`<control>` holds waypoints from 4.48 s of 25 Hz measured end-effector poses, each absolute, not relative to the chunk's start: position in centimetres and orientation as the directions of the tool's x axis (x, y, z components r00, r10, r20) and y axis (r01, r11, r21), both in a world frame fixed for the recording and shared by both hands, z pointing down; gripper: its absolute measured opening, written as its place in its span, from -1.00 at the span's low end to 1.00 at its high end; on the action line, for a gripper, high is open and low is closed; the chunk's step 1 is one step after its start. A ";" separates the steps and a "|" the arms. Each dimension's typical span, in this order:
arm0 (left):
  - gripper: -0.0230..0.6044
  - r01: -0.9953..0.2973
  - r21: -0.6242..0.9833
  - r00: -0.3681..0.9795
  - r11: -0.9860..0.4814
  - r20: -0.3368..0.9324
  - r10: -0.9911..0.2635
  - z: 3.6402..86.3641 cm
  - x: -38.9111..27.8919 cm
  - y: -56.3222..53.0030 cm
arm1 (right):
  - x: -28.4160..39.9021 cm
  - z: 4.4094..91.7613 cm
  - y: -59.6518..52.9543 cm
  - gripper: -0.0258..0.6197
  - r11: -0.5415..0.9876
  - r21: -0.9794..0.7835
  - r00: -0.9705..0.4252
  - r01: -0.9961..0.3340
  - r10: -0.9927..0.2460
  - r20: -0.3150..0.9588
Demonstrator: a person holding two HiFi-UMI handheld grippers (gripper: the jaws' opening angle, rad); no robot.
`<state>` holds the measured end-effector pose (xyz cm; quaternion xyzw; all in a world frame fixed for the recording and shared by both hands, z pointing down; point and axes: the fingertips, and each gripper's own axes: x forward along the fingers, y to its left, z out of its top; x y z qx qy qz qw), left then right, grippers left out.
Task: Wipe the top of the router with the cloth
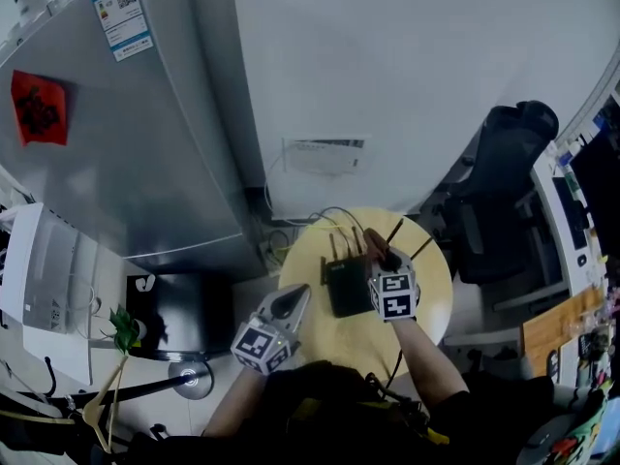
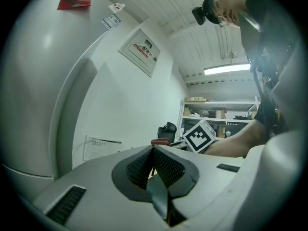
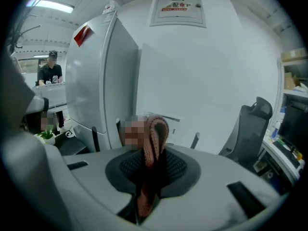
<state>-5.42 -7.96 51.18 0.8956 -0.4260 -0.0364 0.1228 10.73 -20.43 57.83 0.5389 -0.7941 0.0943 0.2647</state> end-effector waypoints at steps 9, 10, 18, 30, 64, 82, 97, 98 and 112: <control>-0.92 -0.777 0.260 0.608 -0.573 0.080 -0.790 51.6 -3.0 -8.4 | 14.0 66.0 -22.5 -0.73 0.407 0.057 -0.257 -0.911 -0.671 0.695; -0.92 -0.777 0.260 0.611 -0.574 0.086 -0.787 51.6 -2.9 -8.6 | 13.9 66.9 -22.7 -0.73 0.402 0.039 -0.256 -0.915 -0.653 0.713; -0.92 -0.797 0.260 0.587 -0.544 0.128 -0.799 52.9 -4.3 -9.7 | 13.2 72.5 -23.4 -0.73 0.348 -0.045 -0.238 -0.937 -0.538 0.808; -0.92 -0.810 0.291 0.566 -0.510 0.158 -0.809 54.6 -5.1 -9.9 | 12.2 73.8 -23.6 -0.73 0.421 0.007 -0.230 -0.907 -0.509 0.829; -0.92 -0.783 0.275 0.596 -0.558 0.076 -0.799 52.4 -5.4 -8.4 | 8.0 59.8 -23.7 -0.73 0.443 0.026 -0.342 -0.896 -0.727 0.595; -0.92 -0.707 0.303 0.685 -0.639 0.070 -0.725 52.1 0.1 -9.3 | 12.2 60.0 -21.1 -0.73 0.480 0.104 -0.352 -0.871 -0.759 0.547; -0.92 -0.771 0.311 0.619 -0.556 0.161 -0.769 55.0 -2.0 -10.5 | 17.5 72.5 -22.9 -0.73 0.437 0.105 -0.200 -0.893 -0.595 0.779; -0.92 -0.773 0.312 0.618 -0.553 0.170 -0.767 55.1 -2.1 -10.4 | 17.6 72.9 -22.9 -0.73 0.439 0.104 -0.196 -0.892 -0.585 0.787; -0.92 -0.775 0.329 0.615 -0.540 0.195 -0.764 55.8 -2.2 -10.3 | 17.3 72.4 -24.8 -0.73 0.375 0.089 -0.165 -0.923 -0.594 0.787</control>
